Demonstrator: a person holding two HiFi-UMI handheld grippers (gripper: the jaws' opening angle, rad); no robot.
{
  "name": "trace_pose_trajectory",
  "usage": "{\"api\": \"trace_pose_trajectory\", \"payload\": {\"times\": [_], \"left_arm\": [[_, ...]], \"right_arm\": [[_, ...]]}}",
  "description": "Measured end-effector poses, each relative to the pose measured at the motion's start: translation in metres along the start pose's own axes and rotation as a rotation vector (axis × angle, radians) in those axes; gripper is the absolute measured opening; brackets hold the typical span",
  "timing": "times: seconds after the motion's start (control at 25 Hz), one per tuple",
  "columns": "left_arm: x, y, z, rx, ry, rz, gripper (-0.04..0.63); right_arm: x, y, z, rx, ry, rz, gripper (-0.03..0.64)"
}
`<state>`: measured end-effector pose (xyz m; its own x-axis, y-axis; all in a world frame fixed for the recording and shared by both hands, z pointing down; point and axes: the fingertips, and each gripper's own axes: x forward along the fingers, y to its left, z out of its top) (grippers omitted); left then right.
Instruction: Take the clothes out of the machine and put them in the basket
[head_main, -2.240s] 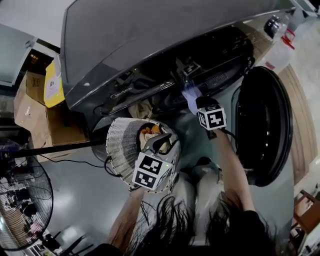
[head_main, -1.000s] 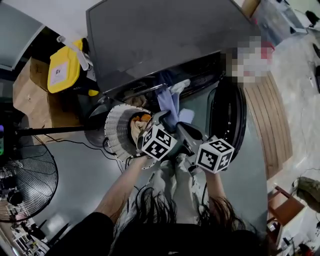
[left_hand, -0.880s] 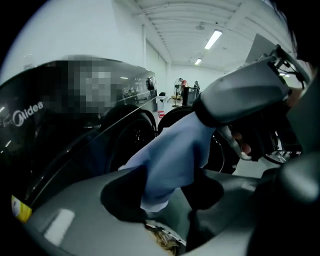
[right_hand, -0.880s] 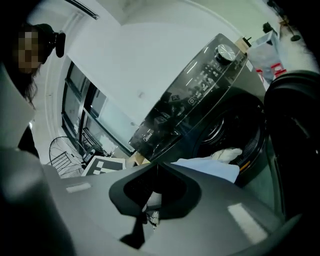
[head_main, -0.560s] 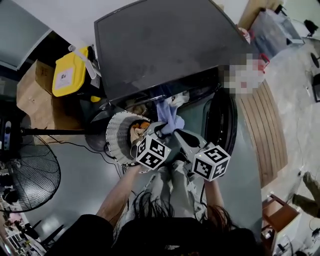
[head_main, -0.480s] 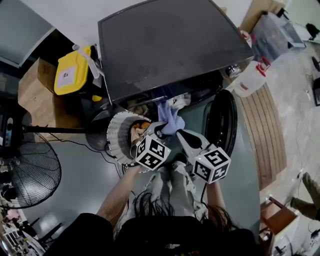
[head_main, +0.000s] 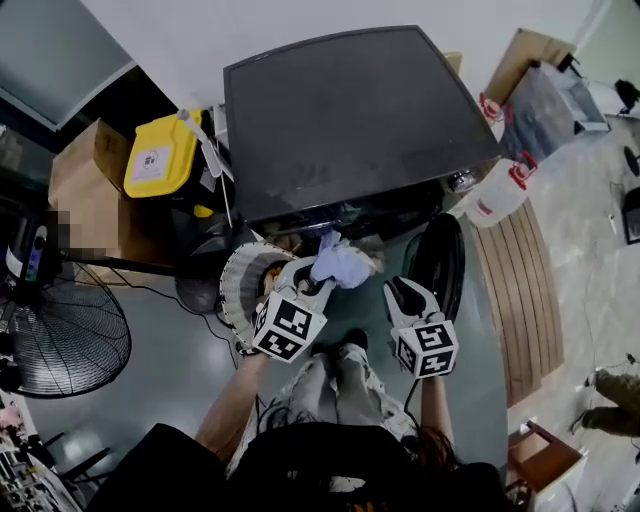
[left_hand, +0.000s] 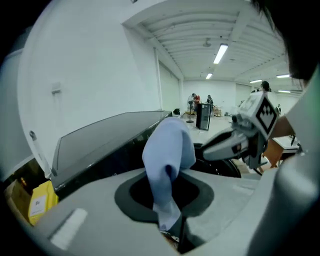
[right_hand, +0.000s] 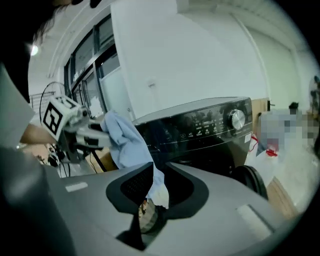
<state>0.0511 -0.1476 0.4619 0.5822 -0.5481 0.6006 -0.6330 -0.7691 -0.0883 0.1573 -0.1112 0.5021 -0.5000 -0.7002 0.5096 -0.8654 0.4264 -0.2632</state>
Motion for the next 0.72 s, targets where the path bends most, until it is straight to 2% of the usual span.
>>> {"api": "trace_pose_trajectory", "payload": {"times": [0.08, 0.16, 0.36, 0.48, 0.56, 0.64, 0.72], "left_arm": [[-0.013, 0.002, 0.014, -0.007, -0.033, 0.004, 0.063], [-0.026, 0.003, 0.025, 0.003, -0.054, 0.010, 0.062], [-0.063, 0.000, 0.058, 0.011, -0.127, 0.020, 0.062], [-0.088, -0.003, 0.074, 0.013, -0.169, 0.034, 0.062], [-0.103, -0.002, 0.083, 0.019, -0.191, 0.055, 0.062], [-0.116, 0.002, 0.089, 0.021, -0.207, 0.084, 0.061], [-0.128, 0.008, 0.092, 0.016, -0.218, 0.118, 0.061]], "right_arm": [[0.007, 0.001, -0.022, -0.100, 0.081, 0.003, 0.124], [0.017, 0.011, -0.048, -0.172, 0.175, 0.054, 0.196], [0.040, 0.049, -0.108, -0.249, 0.337, 0.220, 0.316], [0.052, 0.064, -0.140, -0.285, 0.420, 0.270, 0.327], [0.059, 0.067, -0.152, -0.317, 0.444, 0.270, 0.321], [0.064, 0.064, -0.157, -0.328, 0.453, 0.249, 0.270], [0.067, 0.057, -0.155, -0.289, 0.440, 0.222, 0.193]]}}
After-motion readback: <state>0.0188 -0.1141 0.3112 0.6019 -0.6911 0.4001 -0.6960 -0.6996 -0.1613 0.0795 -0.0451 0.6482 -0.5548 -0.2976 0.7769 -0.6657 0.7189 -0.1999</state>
